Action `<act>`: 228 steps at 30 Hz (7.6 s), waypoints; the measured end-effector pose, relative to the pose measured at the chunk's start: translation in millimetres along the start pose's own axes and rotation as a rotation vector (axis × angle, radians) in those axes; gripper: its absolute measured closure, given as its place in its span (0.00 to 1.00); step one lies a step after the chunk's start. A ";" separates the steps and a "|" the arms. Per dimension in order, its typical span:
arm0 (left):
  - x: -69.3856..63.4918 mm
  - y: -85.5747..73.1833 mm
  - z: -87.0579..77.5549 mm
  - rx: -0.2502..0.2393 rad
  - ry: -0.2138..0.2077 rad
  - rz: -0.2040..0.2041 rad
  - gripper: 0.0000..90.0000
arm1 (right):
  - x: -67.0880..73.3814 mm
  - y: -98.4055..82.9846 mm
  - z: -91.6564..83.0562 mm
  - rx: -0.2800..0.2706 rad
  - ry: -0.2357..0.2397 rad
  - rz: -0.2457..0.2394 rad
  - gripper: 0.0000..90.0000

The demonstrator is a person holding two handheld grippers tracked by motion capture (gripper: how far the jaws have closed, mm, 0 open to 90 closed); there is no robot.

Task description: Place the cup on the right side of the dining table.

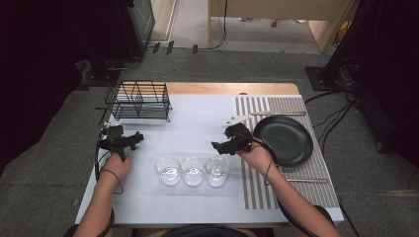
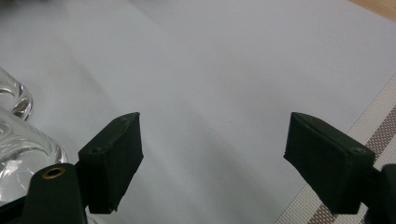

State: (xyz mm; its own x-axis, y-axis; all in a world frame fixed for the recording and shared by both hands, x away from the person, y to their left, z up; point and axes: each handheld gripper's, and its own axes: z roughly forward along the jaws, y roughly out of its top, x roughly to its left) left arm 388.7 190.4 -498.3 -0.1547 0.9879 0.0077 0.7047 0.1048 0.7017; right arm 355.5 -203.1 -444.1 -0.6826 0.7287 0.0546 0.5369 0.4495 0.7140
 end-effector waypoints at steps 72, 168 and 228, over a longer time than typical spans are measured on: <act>-0.3 0.1 0.0 0.001 0.002 -0.001 0.00 | 31.3 5.8 -17.6 -0.024 0.231 -0.136 0.00; -0.3 0.2 0.1 0.002 0.002 -0.001 0.00 | 53.9 -18.1 0.0 0.147 0.439 -0.391 0.10; -0.4 0.2 0.1 0.002 0.002 -0.002 0.00 | 48.4 -11.5 -10.5 0.101 0.412 -0.377 0.21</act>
State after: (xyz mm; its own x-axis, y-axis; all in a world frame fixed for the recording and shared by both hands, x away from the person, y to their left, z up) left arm 389.0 190.0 -498.2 -0.1576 0.9875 0.0082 0.7058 0.1068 0.7003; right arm 311.1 -178.4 -442.3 -0.9624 0.2557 0.0914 0.2497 0.7012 0.6678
